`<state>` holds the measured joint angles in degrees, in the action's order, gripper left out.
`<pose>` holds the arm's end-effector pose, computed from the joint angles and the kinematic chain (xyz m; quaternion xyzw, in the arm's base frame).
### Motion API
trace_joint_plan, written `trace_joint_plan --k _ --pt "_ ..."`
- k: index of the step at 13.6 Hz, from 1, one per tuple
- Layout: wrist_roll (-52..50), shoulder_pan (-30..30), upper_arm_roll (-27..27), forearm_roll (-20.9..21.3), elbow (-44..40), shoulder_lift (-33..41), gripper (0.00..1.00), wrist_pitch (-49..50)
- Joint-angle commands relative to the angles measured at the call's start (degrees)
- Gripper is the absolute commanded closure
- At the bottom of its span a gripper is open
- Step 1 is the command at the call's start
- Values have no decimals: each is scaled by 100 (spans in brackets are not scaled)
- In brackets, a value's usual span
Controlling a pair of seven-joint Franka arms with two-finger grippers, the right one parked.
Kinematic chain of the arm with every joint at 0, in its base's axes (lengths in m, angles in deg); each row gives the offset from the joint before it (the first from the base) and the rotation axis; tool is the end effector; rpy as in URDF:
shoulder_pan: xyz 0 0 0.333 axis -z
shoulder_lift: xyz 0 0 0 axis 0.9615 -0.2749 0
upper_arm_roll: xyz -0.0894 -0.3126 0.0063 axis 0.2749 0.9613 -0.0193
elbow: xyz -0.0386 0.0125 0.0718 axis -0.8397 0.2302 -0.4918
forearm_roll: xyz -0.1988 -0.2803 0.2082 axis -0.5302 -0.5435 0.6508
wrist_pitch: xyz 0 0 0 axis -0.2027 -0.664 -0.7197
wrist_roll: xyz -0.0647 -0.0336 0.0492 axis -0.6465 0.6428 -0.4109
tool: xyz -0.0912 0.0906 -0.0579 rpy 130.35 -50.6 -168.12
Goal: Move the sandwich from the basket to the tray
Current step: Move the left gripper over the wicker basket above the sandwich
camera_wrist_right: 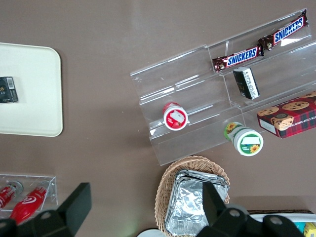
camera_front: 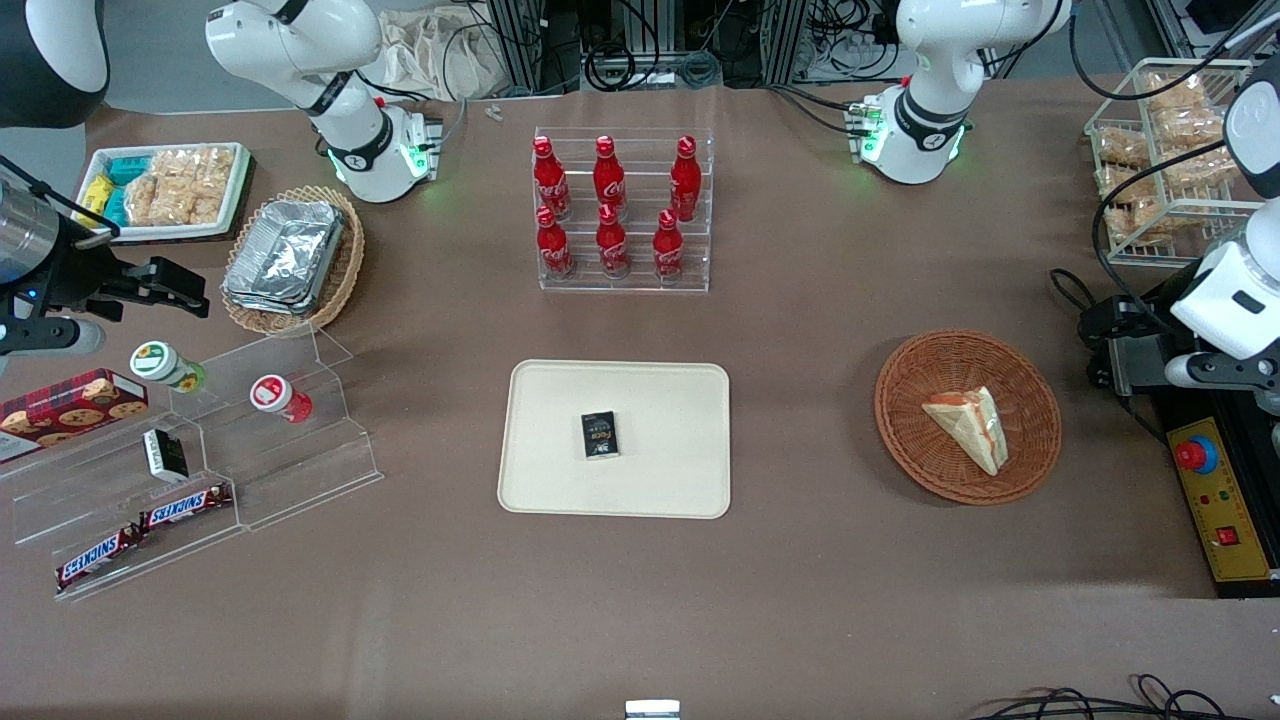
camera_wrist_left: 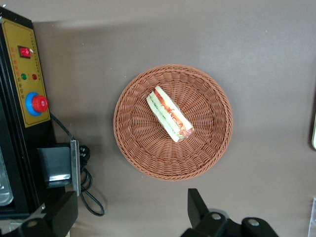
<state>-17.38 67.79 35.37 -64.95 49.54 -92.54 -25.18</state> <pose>0.5901 0.0121 0.5211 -0.9993 0.0253 0.0093 0.0245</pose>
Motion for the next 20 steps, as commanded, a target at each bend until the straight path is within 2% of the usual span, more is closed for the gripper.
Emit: trace_joint_plan --k 1,4,8,11,13,15,20 --pt "-445 45 33 114 -40 -13 0 127" --pt "-569 54 33 44 -49 -206 0 119" --pt "-2745 36 24 -132 266 -453 0 -389" --pt "-3468 45 24 -106 1187 -488 0 -1493" --pt "-4328 80 33 -18 1689 -637 0 -2320" --pt "-4560 159 33 -18 1832 -917 0 -2789" --pt "-4569 159 33 17 1981 -1138 0 -2868"
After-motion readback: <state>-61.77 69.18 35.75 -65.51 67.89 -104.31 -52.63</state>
